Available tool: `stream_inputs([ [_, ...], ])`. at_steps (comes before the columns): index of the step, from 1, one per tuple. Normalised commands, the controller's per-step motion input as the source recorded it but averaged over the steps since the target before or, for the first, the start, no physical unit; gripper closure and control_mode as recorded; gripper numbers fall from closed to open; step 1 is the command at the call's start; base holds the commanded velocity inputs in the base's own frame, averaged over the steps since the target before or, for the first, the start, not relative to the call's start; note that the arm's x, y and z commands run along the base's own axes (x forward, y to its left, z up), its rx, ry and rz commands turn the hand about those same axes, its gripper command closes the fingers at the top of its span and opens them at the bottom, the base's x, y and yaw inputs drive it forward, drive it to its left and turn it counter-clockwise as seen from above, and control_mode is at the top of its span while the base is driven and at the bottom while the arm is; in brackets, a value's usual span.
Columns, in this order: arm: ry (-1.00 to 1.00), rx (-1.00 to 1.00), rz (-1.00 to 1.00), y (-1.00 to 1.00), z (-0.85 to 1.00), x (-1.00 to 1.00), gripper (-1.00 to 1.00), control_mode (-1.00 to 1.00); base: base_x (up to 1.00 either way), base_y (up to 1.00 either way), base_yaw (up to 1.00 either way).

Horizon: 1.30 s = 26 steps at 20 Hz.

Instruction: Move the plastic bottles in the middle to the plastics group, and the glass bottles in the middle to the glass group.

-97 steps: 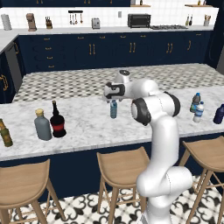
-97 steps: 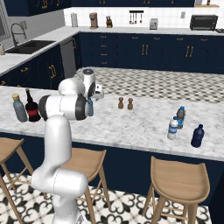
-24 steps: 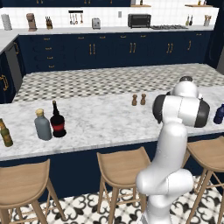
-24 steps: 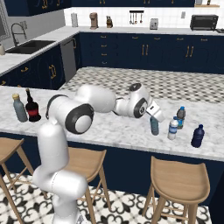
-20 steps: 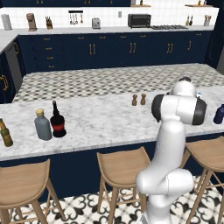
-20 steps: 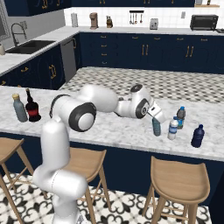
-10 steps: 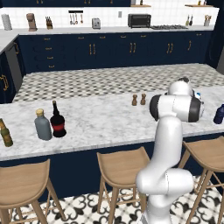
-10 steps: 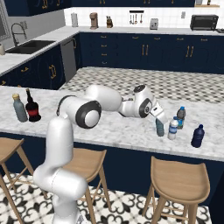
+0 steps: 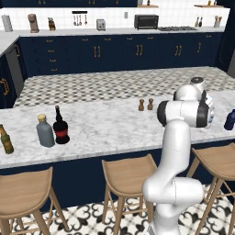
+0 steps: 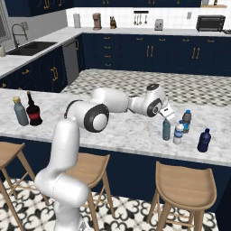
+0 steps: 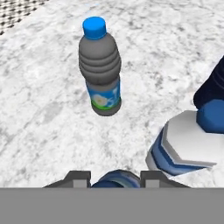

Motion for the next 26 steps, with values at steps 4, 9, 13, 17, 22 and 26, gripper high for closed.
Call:
stream_inputs([
  [4,0.00,0.00,0.00,-0.13,-0.40,-0.20,-1.00,-1.00,0.00,0.00,0.00],
  [9,-0.05,0.00,0.00,0.00,-0.22,-0.10,-1.00,-1.00,0.00,0.00,0.00],
  [13,-0.11,0.00,0.00,0.00,0.13,-0.01,-1.00,-1.00,0.00,0.00,0.00],
  [17,-0.19,0.00,0.01,0.09,0.44,-0.22,-1.00,-1.00,0.00,0.00,0.00],
  [22,-0.09,0.00,0.13,0.33,0.29,-0.65,-1.00,-1.00,0.00,0.00,0.00],
  [26,0.00,0.00,0.32,0.63,0.02,-0.61,-1.00,-1.00,0.00,0.00,0.00],
])
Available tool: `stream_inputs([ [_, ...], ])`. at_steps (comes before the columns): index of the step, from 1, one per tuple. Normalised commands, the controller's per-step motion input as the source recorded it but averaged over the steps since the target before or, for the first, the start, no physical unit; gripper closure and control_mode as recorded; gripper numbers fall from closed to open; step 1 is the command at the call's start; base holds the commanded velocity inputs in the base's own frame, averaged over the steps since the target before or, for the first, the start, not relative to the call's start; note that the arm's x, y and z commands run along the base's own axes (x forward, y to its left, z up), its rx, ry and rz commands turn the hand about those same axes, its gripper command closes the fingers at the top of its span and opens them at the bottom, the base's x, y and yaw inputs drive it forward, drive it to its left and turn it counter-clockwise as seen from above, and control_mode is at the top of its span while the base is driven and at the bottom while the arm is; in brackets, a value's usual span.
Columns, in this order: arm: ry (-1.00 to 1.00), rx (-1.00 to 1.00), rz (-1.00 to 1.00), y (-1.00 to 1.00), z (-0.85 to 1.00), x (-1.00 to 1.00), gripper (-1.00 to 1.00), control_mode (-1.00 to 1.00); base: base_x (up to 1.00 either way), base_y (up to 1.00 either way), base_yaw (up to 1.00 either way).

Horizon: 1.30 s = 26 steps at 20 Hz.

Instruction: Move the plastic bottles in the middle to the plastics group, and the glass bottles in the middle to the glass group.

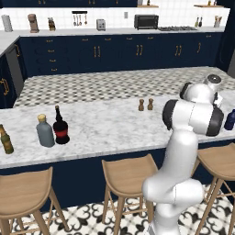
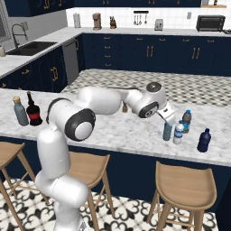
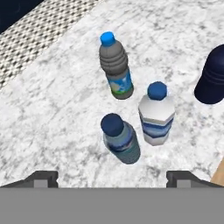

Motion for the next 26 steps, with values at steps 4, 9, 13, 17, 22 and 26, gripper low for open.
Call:
stream_inputs([
  [4,0.03,-0.01,0.32,0.86,0.00,-0.43,-1.00,-1.00,0.00,0.00,0.00],
  [9,0.04,0.00,0.29,0.92,0.00,-0.40,-1.00,-1.00,0.00,0.00,0.00],
  [13,0.05,0.00,0.18,0.90,0.00,-0.34,-1.00,-1.00,0.00,0.00,0.00],
  [17,0.03,0.00,0.15,0.81,0.02,-0.45,-1.00,-1.00,0.00,0.00,0.00],
  [22,0.00,0.00,0.16,0.62,0.03,-0.69,-1.00,-1.00,0.00,0.00,0.00],
  [26,0.00,0.00,0.17,0.53,0.00,-0.85,-1.00,-1.00,0.00,0.00,0.00],
])
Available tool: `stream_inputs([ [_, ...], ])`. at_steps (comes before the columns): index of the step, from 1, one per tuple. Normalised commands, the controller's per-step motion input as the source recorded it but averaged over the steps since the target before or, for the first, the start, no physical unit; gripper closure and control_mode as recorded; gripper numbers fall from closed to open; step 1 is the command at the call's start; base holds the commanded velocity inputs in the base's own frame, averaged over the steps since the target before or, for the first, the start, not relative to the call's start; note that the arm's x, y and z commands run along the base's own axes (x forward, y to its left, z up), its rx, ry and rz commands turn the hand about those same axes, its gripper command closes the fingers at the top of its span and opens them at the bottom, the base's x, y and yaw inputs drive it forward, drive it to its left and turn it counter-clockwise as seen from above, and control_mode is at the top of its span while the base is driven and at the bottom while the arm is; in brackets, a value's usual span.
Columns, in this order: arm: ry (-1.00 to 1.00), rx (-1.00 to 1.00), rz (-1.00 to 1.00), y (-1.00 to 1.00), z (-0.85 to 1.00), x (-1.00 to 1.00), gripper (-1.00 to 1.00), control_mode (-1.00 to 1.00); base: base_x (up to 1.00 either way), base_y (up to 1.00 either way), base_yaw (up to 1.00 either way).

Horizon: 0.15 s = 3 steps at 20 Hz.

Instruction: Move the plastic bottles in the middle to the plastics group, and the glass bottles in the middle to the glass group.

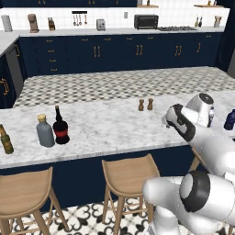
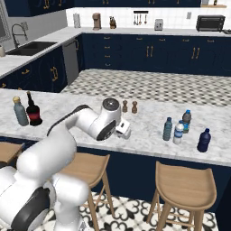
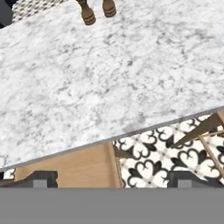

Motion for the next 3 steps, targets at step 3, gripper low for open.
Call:
stream_inputs([
  [3,0.00,-0.02,0.09,0.48,0.01,-0.89,-1.00,-1.00,0.00,0.00,0.00],
])
